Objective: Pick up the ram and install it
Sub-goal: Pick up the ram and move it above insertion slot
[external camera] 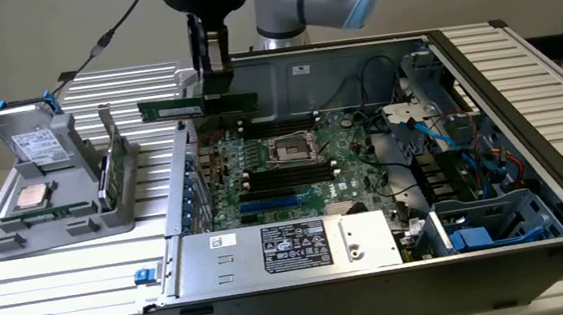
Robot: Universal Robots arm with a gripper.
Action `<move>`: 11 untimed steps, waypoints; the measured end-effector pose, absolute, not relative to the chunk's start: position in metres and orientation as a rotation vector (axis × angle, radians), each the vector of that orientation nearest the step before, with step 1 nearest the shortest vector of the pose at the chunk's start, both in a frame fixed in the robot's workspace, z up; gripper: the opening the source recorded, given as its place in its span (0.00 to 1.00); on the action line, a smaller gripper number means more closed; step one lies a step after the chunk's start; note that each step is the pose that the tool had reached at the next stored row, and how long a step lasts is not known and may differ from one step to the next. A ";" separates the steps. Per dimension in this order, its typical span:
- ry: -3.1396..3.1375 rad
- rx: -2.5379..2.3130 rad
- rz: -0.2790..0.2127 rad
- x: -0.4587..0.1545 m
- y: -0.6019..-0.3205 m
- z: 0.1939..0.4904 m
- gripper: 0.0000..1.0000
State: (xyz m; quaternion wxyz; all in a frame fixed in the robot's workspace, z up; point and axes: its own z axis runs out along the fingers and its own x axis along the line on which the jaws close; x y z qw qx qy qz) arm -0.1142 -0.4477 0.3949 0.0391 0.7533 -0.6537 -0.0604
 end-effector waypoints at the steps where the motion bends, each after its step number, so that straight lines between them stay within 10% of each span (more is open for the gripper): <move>1: -2.005 2.310 -0.186 -0.110 -0.448 0.395 0.14; 11: -2.008 2.315 -0.184 -0.068 -0.446 0.393 0.14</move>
